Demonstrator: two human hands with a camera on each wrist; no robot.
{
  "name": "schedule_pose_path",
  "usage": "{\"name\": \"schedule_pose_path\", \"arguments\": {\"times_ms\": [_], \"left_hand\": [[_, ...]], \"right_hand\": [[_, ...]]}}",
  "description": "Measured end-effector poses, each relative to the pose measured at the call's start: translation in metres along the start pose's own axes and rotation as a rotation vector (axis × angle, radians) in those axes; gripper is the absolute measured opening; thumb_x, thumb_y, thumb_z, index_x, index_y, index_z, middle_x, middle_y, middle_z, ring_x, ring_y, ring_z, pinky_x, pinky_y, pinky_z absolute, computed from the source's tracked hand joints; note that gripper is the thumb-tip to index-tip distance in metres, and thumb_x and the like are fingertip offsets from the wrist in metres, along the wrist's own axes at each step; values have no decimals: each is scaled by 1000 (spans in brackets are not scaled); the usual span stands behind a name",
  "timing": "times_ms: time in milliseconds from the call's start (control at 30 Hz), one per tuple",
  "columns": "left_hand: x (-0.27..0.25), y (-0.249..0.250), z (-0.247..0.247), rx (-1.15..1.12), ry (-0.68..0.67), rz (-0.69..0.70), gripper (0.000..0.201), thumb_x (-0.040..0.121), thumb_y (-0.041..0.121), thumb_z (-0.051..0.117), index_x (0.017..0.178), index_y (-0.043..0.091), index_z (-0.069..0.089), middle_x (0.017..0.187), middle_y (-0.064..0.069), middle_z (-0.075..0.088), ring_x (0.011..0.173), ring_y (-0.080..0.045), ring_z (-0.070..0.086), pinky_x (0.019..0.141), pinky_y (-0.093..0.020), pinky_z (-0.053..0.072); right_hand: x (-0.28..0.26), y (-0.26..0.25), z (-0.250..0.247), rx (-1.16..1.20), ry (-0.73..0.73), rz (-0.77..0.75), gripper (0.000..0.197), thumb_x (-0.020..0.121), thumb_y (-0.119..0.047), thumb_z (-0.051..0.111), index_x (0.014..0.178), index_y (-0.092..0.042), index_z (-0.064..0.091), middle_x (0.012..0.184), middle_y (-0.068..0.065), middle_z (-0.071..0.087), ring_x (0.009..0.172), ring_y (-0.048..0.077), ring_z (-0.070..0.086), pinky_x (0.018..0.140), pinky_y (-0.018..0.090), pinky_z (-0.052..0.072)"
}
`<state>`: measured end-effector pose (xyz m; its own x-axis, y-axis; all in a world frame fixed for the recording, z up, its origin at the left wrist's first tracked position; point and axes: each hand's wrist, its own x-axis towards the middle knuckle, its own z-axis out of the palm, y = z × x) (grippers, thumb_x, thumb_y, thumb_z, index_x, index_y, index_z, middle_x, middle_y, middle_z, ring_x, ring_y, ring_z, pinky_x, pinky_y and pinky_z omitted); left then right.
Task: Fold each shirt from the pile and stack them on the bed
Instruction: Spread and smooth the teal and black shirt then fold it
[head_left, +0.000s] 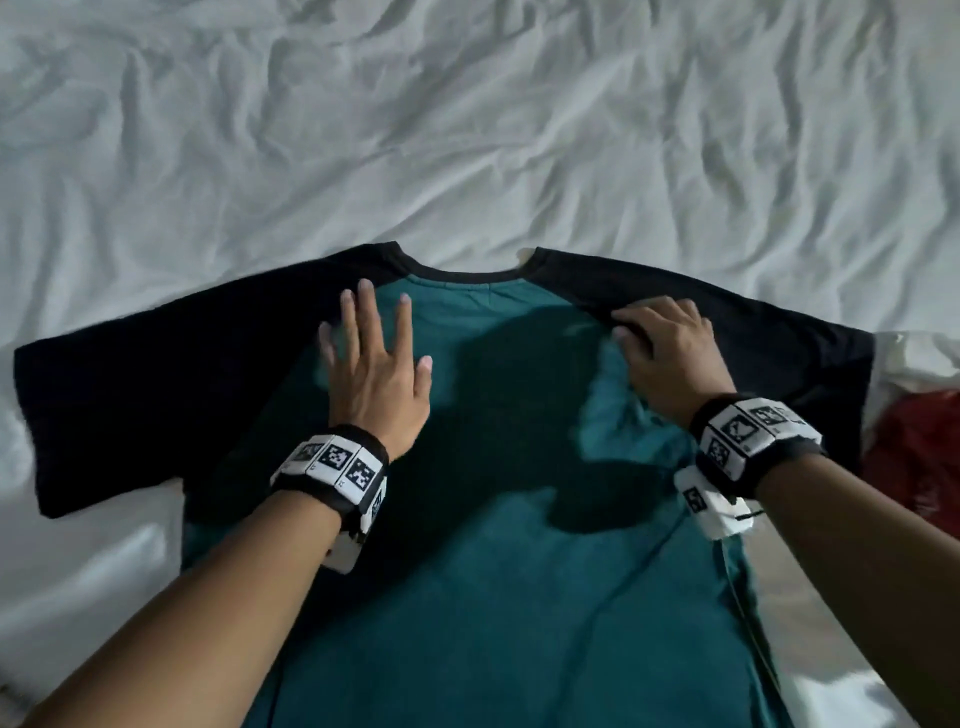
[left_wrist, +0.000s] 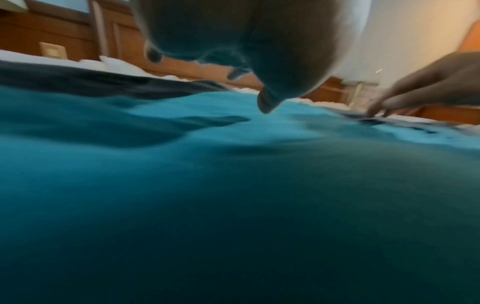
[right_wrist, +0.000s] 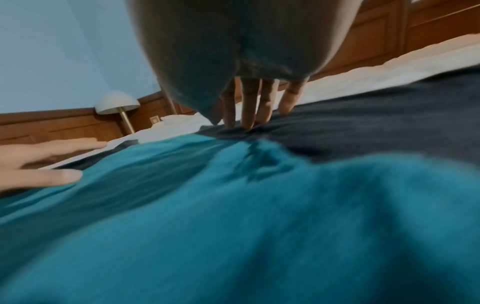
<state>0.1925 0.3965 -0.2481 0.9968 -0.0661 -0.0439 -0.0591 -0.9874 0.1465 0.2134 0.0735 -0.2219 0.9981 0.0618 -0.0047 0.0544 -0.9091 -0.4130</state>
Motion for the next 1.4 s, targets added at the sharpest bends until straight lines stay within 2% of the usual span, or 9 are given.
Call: {"name": "schedule_pose_path", "arguments": {"times_ms": [100,200,367,633,733,867,1067,1200,1400], "left_hand": [[-21,73,-2,-205,66,104,26,92,36,58,106,16,67,115,-14,60,107,-39,56,86,-50,43],[-44,146,-2,-427,-87,107,20,90,36,58,82,19,61,86,-8,64,85,-37,62,70,-42,47],[-66,242,-2,-436,-431,37,28,94,47,58,93,18,62,97,-5,72,96,-34,67,77,-39,49],[-78,309,12,-357,-463,-38,56,84,57,67,118,15,52,118,-14,65,111,-38,60,83,-44,47],[-78,314,15,-335,-427,-48,42,88,41,63,116,11,53,117,-16,65,109,-39,61,73,-42,41],[-76,308,8,-394,-465,-20,22,94,29,54,109,12,55,114,-16,68,106,-40,64,73,-42,38],[-86,265,-29,-575,-433,-184,16,95,24,51,109,18,53,112,-17,67,104,-43,61,83,-43,44],[-103,215,-38,-745,-358,-334,26,94,22,52,119,21,56,108,-15,67,104,-41,60,84,-42,44],[-117,152,-12,-955,-311,-589,25,76,32,50,95,22,61,78,-2,63,87,-40,66,71,-56,61]], "right_hand": [[16,33,-26,-23,-11,51,29,99,-25,60,125,-15,69,129,6,59,121,32,48,101,49,44],[34,60,-44,-137,-161,71,42,98,-25,61,139,-16,57,148,8,47,132,34,43,107,52,42],[53,79,-56,-207,-399,25,61,96,-29,65,151,-23,40,148,7,42,128,37,52,102,49,46],[62,73,-43,-15,-292,156,50,97,-46,60,138,-18,53,138,8,54,124,30,54,100,42,42],[61,66,-44,-55,-242,185,45,96,-52,60,130,-22,55,116,1,60,125,28,47,106,45,33],[56,55,-55,-75,-255,207,43,97,-53,58,129,-23,60,80,-10,36,117,26,42,108,43,26],[56,25,-69,9,-190,191,31,101,-44,55,117,-19,65,100,7,57,113,26,40,109,45,26],[67,-7,-63,133,-170,113,21,97,-42,60,103,-23,66,95,0,65,102,23,51,93,37,22],[77,-64,-34,107,-234,44,22,97,-37,60,99,-15,66,91,2,65,98,26,55,93,40,24]]}}
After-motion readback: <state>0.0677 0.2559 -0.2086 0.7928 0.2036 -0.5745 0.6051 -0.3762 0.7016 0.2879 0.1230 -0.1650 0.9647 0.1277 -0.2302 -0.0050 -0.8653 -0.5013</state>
